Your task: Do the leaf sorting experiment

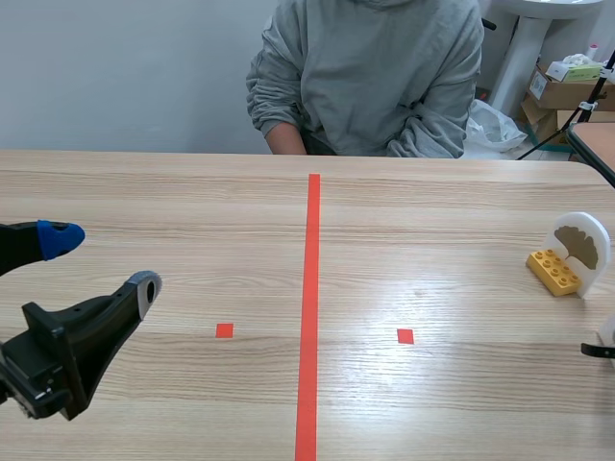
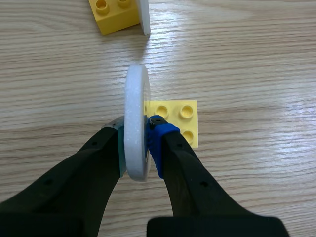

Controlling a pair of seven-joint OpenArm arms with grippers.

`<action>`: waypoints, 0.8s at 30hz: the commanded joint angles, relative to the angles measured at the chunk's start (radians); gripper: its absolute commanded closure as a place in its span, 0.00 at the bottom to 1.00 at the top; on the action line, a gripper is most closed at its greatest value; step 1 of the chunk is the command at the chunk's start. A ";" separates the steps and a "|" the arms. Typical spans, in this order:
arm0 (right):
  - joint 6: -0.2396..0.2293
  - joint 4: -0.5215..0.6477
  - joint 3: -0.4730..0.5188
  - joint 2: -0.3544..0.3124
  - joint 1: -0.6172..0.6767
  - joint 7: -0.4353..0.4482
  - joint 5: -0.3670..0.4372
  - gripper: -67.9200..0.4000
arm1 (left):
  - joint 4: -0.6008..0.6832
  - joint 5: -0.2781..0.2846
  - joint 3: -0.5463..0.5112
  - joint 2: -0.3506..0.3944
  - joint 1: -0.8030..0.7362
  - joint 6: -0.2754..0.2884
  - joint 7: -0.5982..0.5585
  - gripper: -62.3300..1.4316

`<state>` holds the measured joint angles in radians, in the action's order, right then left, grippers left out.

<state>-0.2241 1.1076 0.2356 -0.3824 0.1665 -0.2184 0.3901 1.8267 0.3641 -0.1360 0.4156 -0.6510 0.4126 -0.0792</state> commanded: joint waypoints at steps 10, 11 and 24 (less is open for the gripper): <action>0.000 0.010 0.008 -0.008 -0.011 0.007 0.004 0.76 | 0.010 0.010 -0.001 -0.005 -0.002 0.002 -0.013 0.08; 0.000 0.010 0.008 -0.008 -0.011 0.008 0.004 0.70 | 0.010 0.010 -0.001 -0.005 -0.002 0.002 -0.013 0.08; -0.039 0.050 0.021 -0.019 -0.008 -0.042 0.004 0.18 | 0.010 0.010 -0.001 -0.005 -0.002 0.002 -0.013 0.08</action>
<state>-0.2661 1.1202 0.2359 -0.3771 0.1669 -0.2684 0.3897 1.8267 0.3641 -0.1360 0.4156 -0.6510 0.4126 -0.0792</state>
